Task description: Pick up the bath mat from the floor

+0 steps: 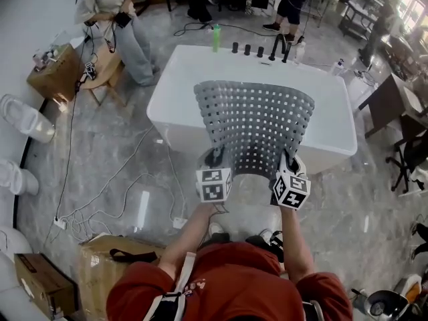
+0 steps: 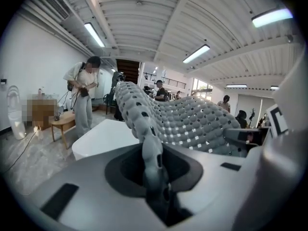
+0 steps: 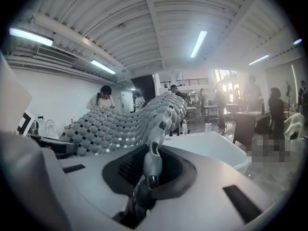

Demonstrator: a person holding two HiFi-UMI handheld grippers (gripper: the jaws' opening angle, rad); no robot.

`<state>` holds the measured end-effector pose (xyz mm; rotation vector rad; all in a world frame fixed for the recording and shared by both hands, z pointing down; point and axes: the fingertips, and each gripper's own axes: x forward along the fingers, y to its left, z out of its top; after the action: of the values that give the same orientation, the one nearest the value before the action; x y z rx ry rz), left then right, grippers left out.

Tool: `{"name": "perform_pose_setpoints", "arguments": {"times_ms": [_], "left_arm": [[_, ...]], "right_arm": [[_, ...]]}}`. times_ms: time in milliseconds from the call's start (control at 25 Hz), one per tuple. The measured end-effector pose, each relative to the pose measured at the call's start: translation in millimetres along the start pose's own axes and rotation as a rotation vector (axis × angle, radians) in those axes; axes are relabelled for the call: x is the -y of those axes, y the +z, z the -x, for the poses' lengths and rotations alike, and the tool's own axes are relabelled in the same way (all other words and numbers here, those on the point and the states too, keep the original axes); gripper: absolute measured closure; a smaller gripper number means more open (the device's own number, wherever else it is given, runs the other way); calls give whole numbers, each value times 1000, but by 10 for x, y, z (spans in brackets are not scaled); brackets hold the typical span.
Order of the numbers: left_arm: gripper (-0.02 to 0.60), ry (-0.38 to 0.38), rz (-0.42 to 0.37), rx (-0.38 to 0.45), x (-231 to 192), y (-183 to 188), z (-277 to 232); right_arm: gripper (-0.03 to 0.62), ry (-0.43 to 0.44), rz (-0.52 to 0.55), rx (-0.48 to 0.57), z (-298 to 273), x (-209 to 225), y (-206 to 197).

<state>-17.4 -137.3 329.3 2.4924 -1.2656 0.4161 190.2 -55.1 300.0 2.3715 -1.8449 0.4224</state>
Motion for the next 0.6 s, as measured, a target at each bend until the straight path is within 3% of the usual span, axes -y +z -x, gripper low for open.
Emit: {"name": "perform_pose_setpoints", "arguments": {"times_ms": [600], "left_arm": [[503, -41, -153, 234, 1354, 1058, 62]], "right_arm": [[543, -58, -18, 252, 508, 1235, 1025]]}}
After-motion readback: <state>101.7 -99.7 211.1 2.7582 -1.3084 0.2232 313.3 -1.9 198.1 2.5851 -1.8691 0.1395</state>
